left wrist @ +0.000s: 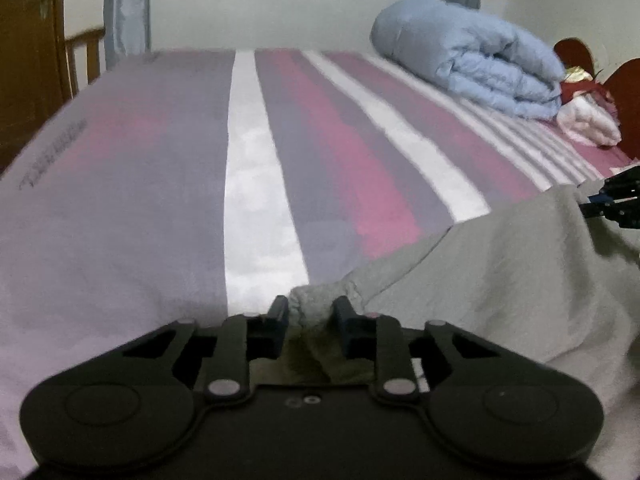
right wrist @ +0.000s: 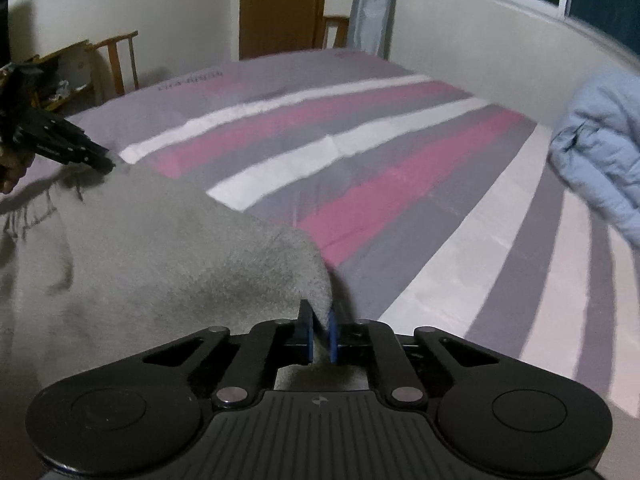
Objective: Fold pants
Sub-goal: 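Grasp the waistband edge with the left gripper while the right gripper grasps the other waistband corner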
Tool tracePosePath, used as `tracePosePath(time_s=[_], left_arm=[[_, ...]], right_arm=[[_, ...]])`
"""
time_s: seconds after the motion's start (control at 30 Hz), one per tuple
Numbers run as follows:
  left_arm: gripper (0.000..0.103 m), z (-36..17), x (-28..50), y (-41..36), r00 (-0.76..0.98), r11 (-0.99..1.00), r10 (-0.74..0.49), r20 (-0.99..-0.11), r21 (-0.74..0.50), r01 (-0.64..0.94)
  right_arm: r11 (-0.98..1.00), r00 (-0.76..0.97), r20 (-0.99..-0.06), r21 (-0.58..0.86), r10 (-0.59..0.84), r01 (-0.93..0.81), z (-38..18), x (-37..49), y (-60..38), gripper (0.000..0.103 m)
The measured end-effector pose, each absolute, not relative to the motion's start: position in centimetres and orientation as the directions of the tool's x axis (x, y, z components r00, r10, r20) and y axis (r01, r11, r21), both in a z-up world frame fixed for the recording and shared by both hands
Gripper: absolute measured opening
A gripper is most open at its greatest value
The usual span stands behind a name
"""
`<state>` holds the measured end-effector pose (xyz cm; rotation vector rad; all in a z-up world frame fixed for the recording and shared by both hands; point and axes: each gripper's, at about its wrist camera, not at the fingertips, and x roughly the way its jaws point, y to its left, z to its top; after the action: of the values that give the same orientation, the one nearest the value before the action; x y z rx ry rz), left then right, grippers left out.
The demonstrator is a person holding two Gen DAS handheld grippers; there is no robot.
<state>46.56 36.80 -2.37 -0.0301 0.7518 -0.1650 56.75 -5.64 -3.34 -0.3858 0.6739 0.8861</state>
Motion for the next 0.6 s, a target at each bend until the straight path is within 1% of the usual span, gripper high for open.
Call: tracePosePath(time_s=[0.07,0.17,0.2,0.3,0.4,0.43,0.47,0.57,0.6], left_arm=[[0.009,-1.2,45.0,37.2,0.745,0.983,-0.183,-0.641,-0.108,0.148],[0.008,0.7,42.0,37.8,0.790,0.979,-0.202,-0.579,-0.147,0.143],[0.001,1.2,41.1,37.8,0.801,0.978,-0.206,-0.562,-0.151,0.145],[0.000,2.5,37.8,38.2,0.833,0.969,-0.227,-0.505,-0.202,0.142],[0.000,2.5,34.5,38.0,0.846,0.957,-0.243,-0.475,-0.260,0.129],[0.000,2.3,33.8,37.9,0.842,0.950,-0.256,-0.475,-0.287,0.127],[0.000,1.7,33.2,37.5,0.821,0.944,-0.270,-0.502,-0.304,0.124],[0.000,0.5,32.3,35.7,0.775,0.955,-0.254,-0.578,-0.279,0.105],[0.000,0.3,32.4,35.2,0.763,0.958,-0.246,-0.598,-0.271,0.096]], right_arm=[[0.586,0.461,-0.660,-0.038,0.593,-0.809,-1.9,55.6,-6.3,0.008],[0.571,0.480,-0.636,-0.074,0.604,-0.817,0.3,52.8,-7.3,0.008],[0.565,0.489,-0.625,-0.091,0.609,-0.820,1.1,51.5,-7.7,0.008],[0.539,0.500,-0.599,-0.132,0.625,-0.832,2.8,47.5,-8.9,0.008],[0.515,0.499,-0.589,-0.159,0.636,-0.842,3.4,43.5,-10.3,0.008],[0.502,0.498,-0.589,-0.174,0.637,-0.847,3.3,42.1,-10.6,0.008],[0.494,0.488,-0.594,-0.170,0.639,-0.853,3.0,40.8,-11.0,0.008],[0.463,0.485,-0.602,-0.208,0.634,-0.862,1.4,37.1,-11.9,0.008],[0.464,0.479,-0.602,-0.195,0.638,-0.864,1.0,36.3,-12.2,0.008]])
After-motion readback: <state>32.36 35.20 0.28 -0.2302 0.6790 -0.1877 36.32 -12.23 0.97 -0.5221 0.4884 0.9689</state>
